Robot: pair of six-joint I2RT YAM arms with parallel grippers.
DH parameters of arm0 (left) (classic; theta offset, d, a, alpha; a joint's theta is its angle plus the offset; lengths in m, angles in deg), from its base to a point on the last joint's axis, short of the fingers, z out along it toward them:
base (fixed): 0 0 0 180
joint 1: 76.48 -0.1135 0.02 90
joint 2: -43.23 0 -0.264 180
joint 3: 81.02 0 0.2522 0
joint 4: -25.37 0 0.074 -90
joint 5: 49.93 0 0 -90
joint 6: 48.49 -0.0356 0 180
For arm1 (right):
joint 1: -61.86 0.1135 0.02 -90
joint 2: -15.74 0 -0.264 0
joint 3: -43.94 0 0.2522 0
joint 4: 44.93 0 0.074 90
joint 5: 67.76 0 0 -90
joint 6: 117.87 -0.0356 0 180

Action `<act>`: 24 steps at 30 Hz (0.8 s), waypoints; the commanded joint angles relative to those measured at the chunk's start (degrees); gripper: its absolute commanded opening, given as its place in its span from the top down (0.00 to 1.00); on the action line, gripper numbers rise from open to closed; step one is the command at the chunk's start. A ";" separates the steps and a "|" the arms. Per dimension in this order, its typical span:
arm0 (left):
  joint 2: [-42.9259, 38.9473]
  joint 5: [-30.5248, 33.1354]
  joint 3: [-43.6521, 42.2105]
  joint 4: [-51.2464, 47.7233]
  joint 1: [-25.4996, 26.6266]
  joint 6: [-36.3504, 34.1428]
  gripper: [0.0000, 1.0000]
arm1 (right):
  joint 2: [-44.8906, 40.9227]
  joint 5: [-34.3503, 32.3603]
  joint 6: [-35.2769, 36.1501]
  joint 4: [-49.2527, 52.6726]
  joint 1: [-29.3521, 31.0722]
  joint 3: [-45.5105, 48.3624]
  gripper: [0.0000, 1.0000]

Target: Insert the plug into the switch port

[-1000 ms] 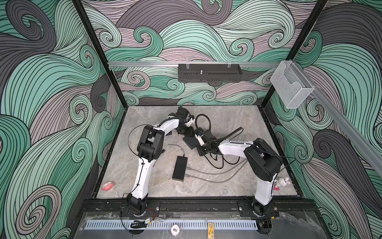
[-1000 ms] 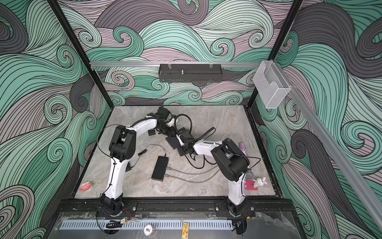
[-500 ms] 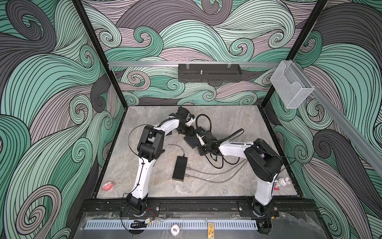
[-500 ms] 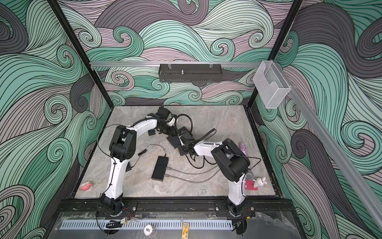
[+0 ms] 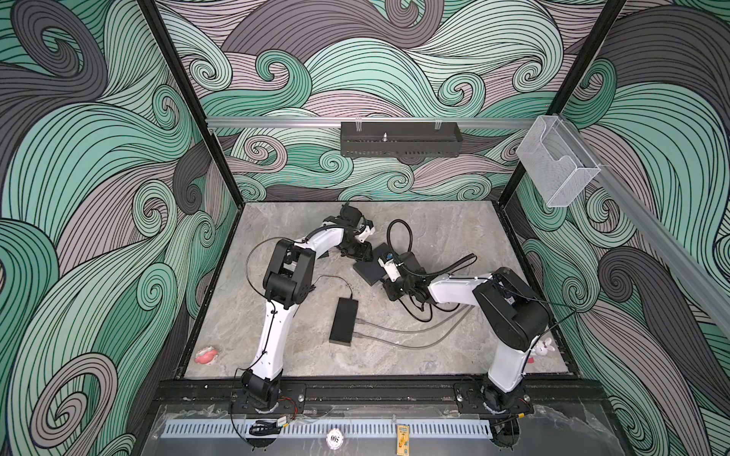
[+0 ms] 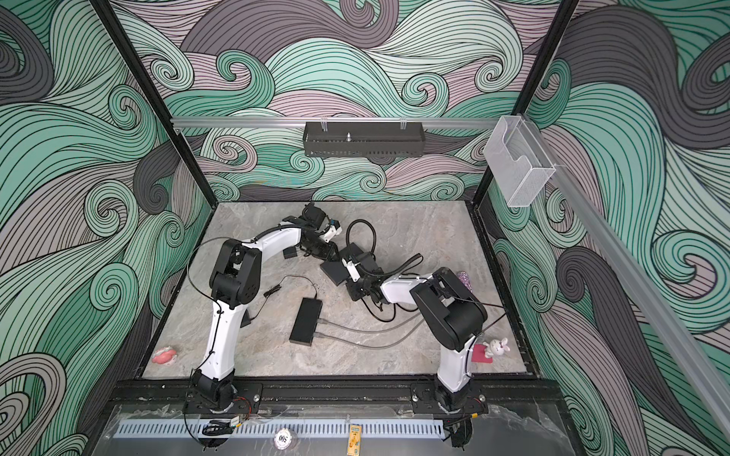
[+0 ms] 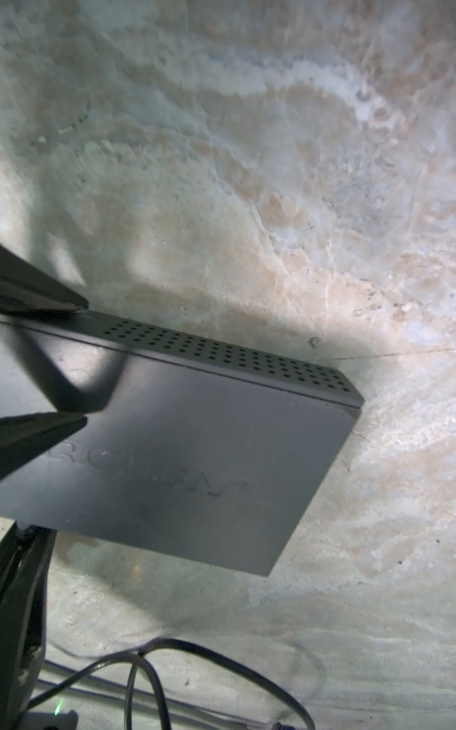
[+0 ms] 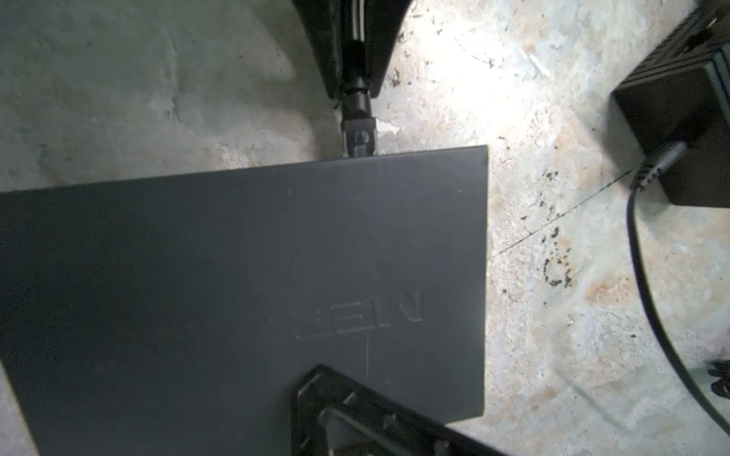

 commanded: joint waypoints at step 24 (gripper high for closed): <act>4.69 -4.71 -3.75 -15.70 7.68 -1.13 0.61 | -5.19 -3.84 4.47 0.40 1.83 -14.09 1.00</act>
